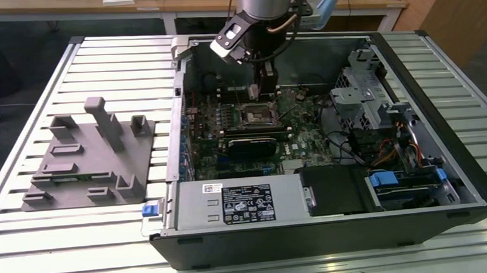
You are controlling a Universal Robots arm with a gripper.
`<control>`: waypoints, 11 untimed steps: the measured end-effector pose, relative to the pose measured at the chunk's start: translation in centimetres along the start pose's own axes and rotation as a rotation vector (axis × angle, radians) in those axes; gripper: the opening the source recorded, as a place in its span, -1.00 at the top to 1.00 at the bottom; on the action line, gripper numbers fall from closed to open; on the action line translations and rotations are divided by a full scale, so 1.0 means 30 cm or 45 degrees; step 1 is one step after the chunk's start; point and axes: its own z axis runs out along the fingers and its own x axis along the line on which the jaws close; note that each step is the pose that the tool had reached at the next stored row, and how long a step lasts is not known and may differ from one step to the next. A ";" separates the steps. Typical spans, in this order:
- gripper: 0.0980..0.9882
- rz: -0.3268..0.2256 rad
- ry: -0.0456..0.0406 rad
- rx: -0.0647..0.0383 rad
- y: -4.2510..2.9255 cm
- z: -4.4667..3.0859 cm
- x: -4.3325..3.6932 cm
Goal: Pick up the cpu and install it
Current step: 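Place the cpu into insertion slot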
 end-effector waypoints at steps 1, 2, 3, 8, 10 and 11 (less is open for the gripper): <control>0.00 0.002 0.000 0.000 0.000 0.006 0.001; 0.00 0.002 0.000 0.000 0.000 0.012 0.002; 0.00 0.002 0.000 0.000 -0.001 0.018 0.003; 0.00 0.002 0.000 0.000 -0.002 0.049 0.004; 0.00 0.002 0.000 0.000 -0.003 0.060 0.003; 0.00 0.001 0.000 0.000 -0.003 0.064 0.003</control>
